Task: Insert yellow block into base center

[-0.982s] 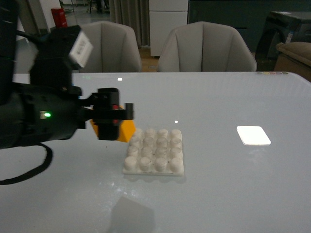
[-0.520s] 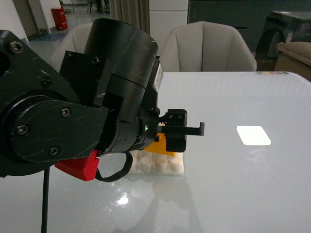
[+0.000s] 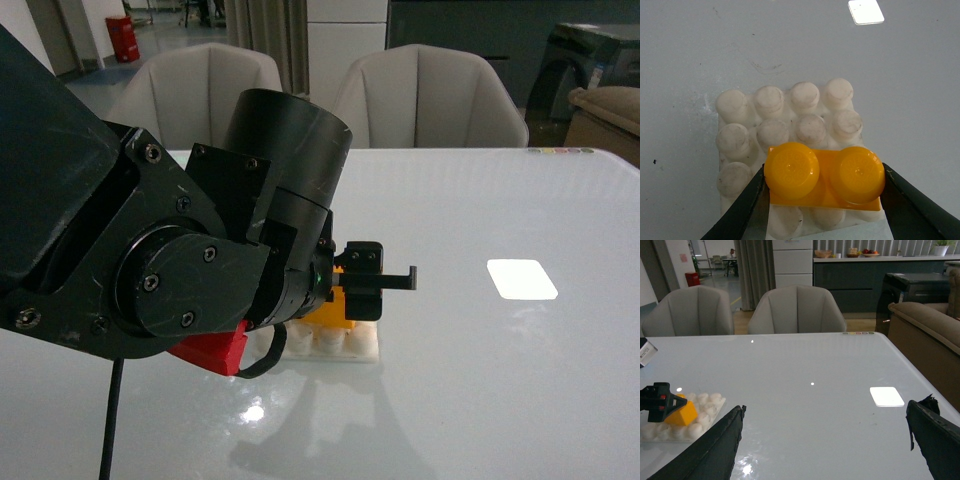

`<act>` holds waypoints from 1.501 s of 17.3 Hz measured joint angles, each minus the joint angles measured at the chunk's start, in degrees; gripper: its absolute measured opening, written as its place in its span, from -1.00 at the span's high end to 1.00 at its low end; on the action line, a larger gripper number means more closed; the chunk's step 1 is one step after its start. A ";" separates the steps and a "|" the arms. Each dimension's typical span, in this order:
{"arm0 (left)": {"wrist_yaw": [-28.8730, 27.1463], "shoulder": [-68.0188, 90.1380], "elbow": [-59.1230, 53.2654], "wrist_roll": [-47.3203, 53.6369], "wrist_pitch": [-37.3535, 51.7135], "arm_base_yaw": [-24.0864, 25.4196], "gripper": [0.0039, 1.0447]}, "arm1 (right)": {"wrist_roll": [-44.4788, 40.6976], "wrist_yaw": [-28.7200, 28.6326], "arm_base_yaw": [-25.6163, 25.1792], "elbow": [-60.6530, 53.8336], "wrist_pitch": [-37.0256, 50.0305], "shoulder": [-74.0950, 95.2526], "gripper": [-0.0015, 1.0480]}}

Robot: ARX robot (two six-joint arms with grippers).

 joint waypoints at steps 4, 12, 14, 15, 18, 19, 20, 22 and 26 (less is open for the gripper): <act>-1.51 0.57 0.04 -0.22 0.83 -0.13 -0.08 | 0.00 0.02 0.00 0.00 0.00 0.00 -0.88; -5.90 2.69 1.53 -2.19 1.18 -0.76 -0.08 | 0.00 0.02 0.00 0.00 0.00 0.00 -0.88; -6.47 2.84 1.53 -2.34 1.31 -1.01 -0.08 | 0.00 0.02 0.00 0.00 -0.02 0.00 -0.88; -6.58 2.91 1.53 -2.40 1.44 -1.05 -0.08 | 0.00 0.02 0.00 0.00 -0.02 0.00 -0.88; -7.93 3.41 1.75 -2.67 1.70 -1.70 -0.08 | 0.00 0.02 0.00 0.00 -0.02 0.00 -0.88; -8.46 3.63 1.75 -2.64 1.92 -2.01 -0.08 | 0.00 0.02 0.00 0.00 -0.02 0.00 -0.88; -9.07 3.85 1.75 -2.62 2.08 -2.36 -0.08 | 0.00 0.02 0.00 0.00 -0.02 0.00 -0.88; -9.86 4.04 1.77 -2.62 2.05 -2.93 -0.08 | 0.00 0.02 0.00 0.00 0.00 0.00 -0.88; -9.64 4.04 2.56 -2.69 0.55 -3.02 -0.08 | 0.00 0.00 0.00 0.00 -0.02 0.00 -0.88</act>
